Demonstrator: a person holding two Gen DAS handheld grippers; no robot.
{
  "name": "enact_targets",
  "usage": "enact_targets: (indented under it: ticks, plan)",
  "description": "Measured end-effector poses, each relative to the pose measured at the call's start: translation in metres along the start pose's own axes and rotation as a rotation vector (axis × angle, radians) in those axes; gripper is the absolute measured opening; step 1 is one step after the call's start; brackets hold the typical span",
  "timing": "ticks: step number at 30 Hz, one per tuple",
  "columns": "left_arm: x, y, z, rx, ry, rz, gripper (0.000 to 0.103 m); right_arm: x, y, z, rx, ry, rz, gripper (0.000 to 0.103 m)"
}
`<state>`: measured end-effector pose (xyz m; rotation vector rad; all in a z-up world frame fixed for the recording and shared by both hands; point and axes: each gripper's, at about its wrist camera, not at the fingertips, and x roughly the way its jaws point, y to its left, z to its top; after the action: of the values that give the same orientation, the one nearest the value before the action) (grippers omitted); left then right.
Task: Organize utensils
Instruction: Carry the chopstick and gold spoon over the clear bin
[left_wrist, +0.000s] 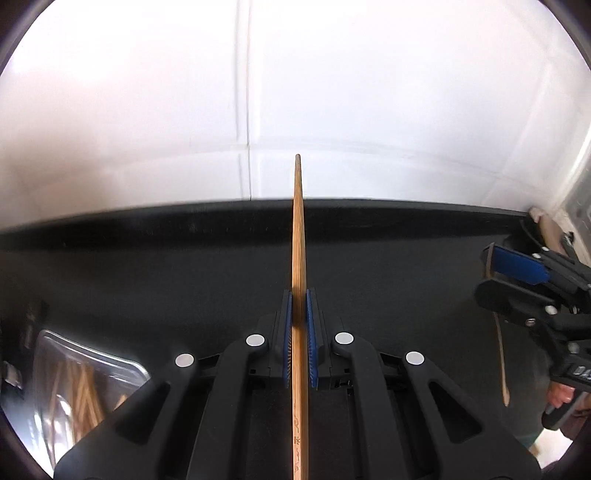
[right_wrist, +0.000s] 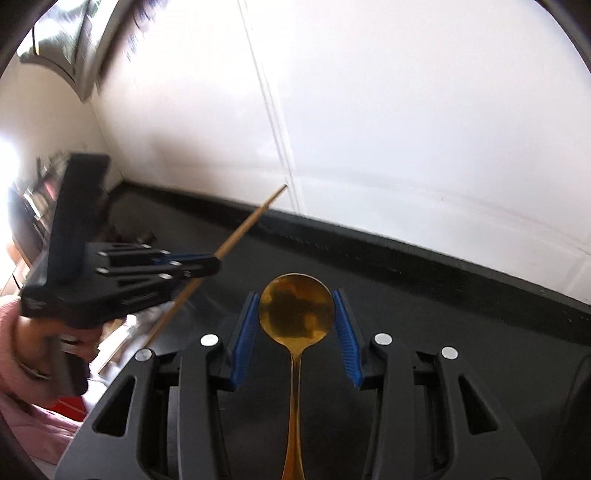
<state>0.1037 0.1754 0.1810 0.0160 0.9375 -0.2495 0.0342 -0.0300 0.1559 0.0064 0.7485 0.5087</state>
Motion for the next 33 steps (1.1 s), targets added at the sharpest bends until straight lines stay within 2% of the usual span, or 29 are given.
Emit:
enact_targets:
  ticks: [4,6,11,14,19,23,25,28,33]
  plan:
    - [-0.039,0.001,-0.007,0.0,-0.046,-0.01,0.006,-0.031,0.015,-0.004,0.016,-0.037,-0.008,0.041]
    - [-0.057,0.005,-0.014,-0.021,-0.056,-0.019,0.006,-0.038,0.023,-0.008,0.012,-0.021,-0.008,0.041]
    - [-0.087,0.026,-0.04,-0.048,-0.066,-0.003,0.006,-0.044,0.062,-0.022,0.001,0.033,0.061,0.041]
    - [-0.099,0.05,-0.06,-0.071,-0.063,0.022,0.006,-0.034,0.084,-0.028,0.004,0.066,0.087,0.041]
    - [-0.127,0.111,-0.093,-0.12,-0.043,0.074,0.006,-0.011,0.144,-0.013,0.012,0.076,0.145,0.041]
    - [-0.152,0.159,-0.108,-0.141,-0.043,0.097,0.006,0.01,0.189,0.001,0.015,0.094,0.175,0.041]
    - [-0.161,0.184,-0.114,-0.149,-0.043,0.1,0.006,0.026,0.221,0.02,-0.026,0.087,0.172,0.041]
    - [-0.168,0.208,-0.12,-0.151,-0.045,0.094,0.006,0.046,0.257,0.046,-0.005,0.07,0.161,0.041]
    - [-0.171,0.246,-0.126,-0.147,-0.036,0.059,0.006,0.077,0.288,0.033,0.071,0.123,0.107,0.041]
